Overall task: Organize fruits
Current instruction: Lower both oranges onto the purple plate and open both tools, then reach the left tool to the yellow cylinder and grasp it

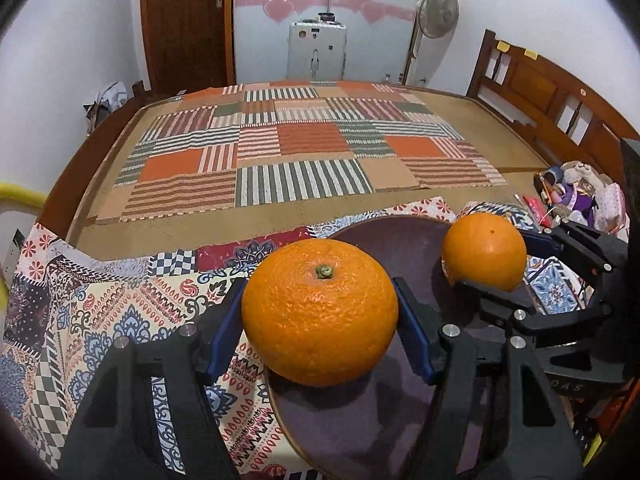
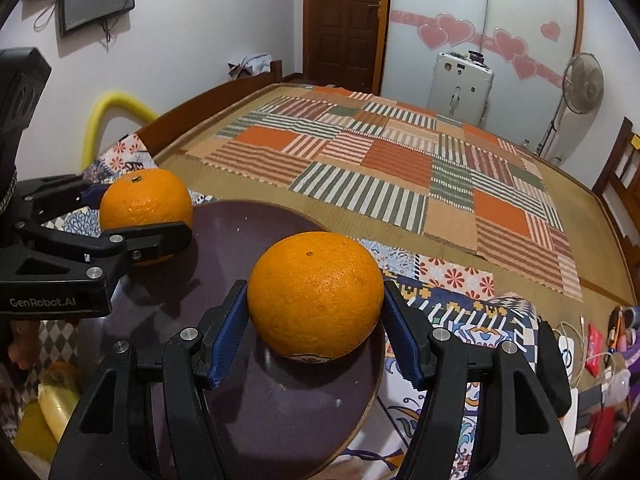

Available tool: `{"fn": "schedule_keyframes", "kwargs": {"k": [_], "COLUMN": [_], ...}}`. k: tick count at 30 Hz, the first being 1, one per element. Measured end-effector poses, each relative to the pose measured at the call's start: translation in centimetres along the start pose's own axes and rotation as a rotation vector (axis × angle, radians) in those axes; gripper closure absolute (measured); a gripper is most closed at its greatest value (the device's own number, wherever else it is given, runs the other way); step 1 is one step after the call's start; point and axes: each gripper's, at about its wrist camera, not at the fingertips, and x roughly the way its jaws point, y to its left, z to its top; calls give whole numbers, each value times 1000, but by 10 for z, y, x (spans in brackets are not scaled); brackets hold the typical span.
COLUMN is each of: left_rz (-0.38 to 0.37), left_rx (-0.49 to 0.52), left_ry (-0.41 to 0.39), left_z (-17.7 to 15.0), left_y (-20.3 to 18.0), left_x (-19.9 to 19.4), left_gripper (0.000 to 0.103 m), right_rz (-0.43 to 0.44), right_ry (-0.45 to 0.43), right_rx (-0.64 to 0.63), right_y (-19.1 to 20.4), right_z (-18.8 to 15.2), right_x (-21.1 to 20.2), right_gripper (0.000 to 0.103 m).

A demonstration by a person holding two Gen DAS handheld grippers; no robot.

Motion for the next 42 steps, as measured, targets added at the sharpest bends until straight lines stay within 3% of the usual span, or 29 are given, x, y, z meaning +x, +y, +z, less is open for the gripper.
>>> {"fn": "schedule_keyframes", "kwargs": {"k": [9,12,16,20,32,42], "left_rz": [-2,-12,-18,-7,58,59], "left_rx": [17,14,14,33,47,40], "left_ry": [16,29,19,-42,-136,-158], "left_z": [0,2,2,2,-17,-67], "left_y": [-3,-5,-6,-9,-12,-17], "left_x": [3,3,-3,-23,-93,-146], "left_gripper": [34,33,32,20,19,17], "right_rz": [-8,-21,-40,-43,-55,-61], "right_ry": [-6,-32,-43,-55,-143,-183], "right_rx": [-20,-28,-38,-26,29,56], "right_y": [2,4,3,0,-2,15], "right_z": [1,2,3,2,-8,-36], "right_x": [-1,-7,-12,-21,-76,-111], "right_gripper": [39,27,25,25,24,24]}}
